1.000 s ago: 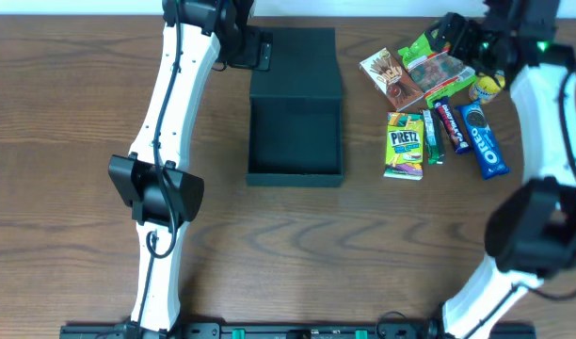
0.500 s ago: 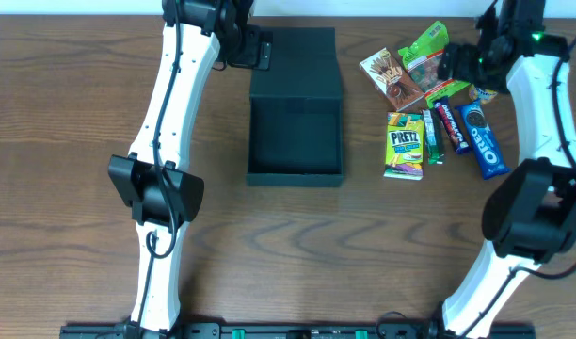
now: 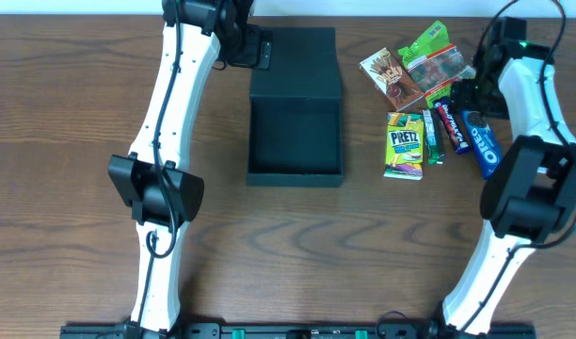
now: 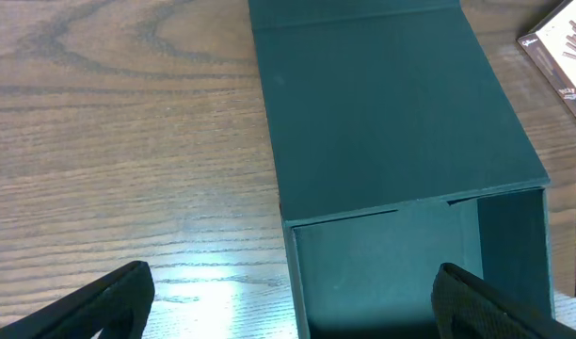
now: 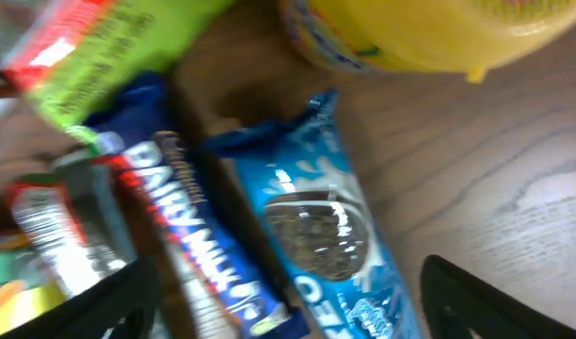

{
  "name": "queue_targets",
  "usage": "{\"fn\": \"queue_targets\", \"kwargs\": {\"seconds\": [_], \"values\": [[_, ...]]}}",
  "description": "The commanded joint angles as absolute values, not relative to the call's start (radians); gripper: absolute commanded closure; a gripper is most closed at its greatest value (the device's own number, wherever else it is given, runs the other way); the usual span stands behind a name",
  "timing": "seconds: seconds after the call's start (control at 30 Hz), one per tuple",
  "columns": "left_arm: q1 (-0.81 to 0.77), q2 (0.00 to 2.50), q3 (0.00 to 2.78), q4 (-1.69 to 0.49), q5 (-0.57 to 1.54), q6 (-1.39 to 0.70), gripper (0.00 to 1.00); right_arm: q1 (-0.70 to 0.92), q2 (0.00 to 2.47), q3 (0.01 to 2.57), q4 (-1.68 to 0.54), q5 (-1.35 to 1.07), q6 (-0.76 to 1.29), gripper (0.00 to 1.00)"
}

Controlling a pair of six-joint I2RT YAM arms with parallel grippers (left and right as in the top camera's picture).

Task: Pack container
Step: 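Reach the right gripper to the blue Oreo pack and grasp it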

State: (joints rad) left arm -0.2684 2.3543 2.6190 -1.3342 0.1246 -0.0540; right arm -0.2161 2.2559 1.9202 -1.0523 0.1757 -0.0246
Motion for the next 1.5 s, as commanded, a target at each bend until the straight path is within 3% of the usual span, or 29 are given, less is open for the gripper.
{"fn": "queue_targets", "kwargs": {"seconds": [0.0, 0.37, 0.77, 1.47], "values": [[-0.262, 2.345, 2.63, -1.333, 0.124, -0.048, 0.05, -0.236, 2.304, 1.932, -1.052, 0.229, -0.043, 0.19], [-0.262, 2.345, 2.63, -1.325, 0.124, -0.048, 0.05, -0.25, 2.358, 1.932, -1.011, 0.243, -0.059, 0.3], [-0.262, 2.345, 2.63, -1.322, 0.124, -0.049, 0.05, -0.25, 2.359, 1.92, -0.94, 0.243, -0.069, 0.33], [-0.262, 2.345, 2.63, -1.323, 0.124, -0.049, 0.04, -0.221, 2.356, 1.909, -1.015, 0.243, -0.068, 0.72]]}}
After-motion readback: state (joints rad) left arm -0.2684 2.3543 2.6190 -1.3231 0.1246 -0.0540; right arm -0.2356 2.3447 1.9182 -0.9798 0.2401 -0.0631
